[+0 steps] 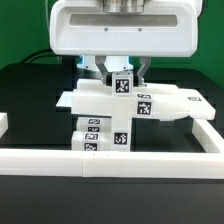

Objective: Assemble chair

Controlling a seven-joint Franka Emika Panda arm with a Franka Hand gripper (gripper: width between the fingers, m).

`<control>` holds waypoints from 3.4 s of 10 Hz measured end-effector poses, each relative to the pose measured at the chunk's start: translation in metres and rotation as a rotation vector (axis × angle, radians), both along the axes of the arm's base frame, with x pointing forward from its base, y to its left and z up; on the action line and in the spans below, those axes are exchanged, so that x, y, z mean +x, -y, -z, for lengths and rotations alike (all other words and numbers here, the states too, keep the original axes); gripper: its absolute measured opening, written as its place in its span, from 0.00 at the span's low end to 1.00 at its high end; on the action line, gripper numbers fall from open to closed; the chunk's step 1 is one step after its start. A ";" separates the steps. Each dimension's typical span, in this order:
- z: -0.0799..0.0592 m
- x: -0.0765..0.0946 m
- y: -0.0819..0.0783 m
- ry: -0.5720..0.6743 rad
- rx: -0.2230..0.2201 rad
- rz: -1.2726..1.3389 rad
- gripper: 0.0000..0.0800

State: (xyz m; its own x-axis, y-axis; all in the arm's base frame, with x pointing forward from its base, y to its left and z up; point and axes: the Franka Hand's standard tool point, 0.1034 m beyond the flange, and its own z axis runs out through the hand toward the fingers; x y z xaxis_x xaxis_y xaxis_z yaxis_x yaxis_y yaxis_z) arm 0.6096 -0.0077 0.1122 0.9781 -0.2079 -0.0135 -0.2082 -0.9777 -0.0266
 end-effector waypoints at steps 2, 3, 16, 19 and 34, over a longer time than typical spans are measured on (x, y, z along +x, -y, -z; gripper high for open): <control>0.000 0.000 0.000 -0.006 0.008 0.220 0.35; 0.000 0.000 0.000 -0.009 0.012 0.332 0.35; 0.002 0.005 -0.002 -0.044 0.142 1.509 0.35; 0.004 0.005 -0.002 -0.035 0.138 1.420 0.64; 0.004 0.013 0.003 0.057 -0.006 0.184 0.81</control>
Offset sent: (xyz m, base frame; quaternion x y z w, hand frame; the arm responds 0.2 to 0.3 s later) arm -0.0141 -0.0054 -0.0062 0.0221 -0.0143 0.3429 0.9390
